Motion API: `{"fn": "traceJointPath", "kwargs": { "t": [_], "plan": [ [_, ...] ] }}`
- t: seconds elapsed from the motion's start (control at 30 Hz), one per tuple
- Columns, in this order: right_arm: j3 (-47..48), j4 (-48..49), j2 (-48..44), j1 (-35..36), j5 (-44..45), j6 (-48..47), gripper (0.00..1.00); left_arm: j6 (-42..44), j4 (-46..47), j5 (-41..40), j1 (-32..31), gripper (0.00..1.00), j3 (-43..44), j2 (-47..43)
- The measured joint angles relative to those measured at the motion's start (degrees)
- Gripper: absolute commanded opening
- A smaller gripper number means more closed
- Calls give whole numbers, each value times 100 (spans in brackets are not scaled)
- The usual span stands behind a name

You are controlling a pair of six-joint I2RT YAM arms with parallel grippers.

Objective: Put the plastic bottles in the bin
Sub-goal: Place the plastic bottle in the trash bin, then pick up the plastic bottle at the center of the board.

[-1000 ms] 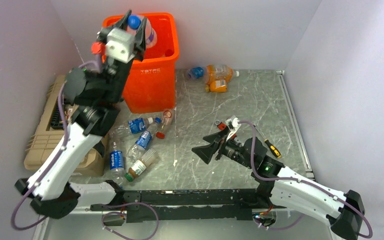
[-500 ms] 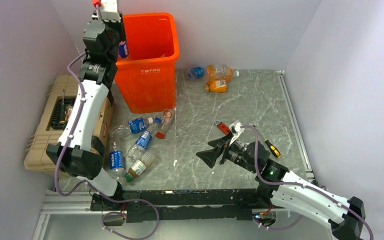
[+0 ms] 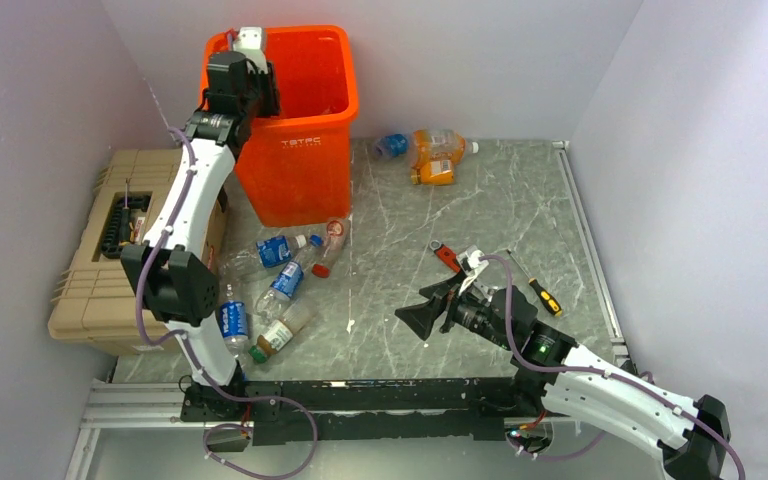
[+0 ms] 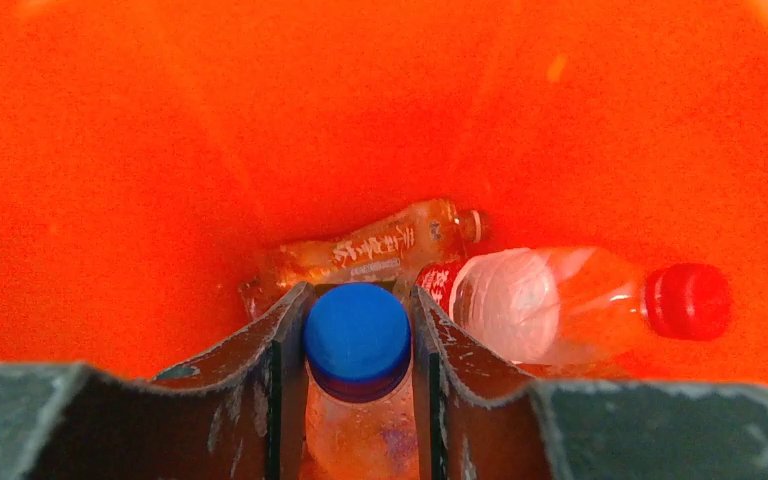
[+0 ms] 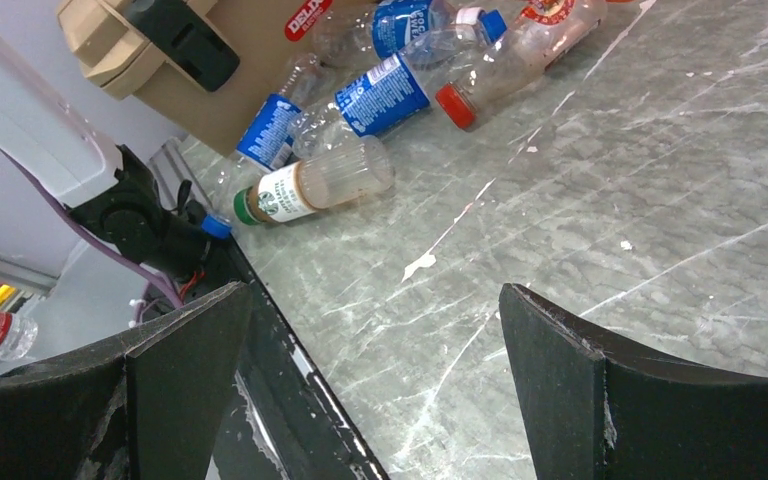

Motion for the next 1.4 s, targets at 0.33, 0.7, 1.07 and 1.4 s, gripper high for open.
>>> {"fn": "traceJointPath", "kwargs": {
  "t": [0.33, 0.7, 1.07, 1.4],
  "plan": [
    [0, -74, 125, 0, 33, -2, 99, -155, -520, 356, 31, 99, 221, 234],
    [151, -203, 378, 0, 260, -26, 99, -737, 745, 638, -144, 99, -977, -1342],
    [264, 177, 1412, 0, 935, 450, 100, -105, 944, 1462, -962, 99, -3167, -4981],
    [970, 1021, 3958, -260, 1285, 1097, 100, -122, -479, 2544, -970, 100, -6717, -7407]
  ]
}}
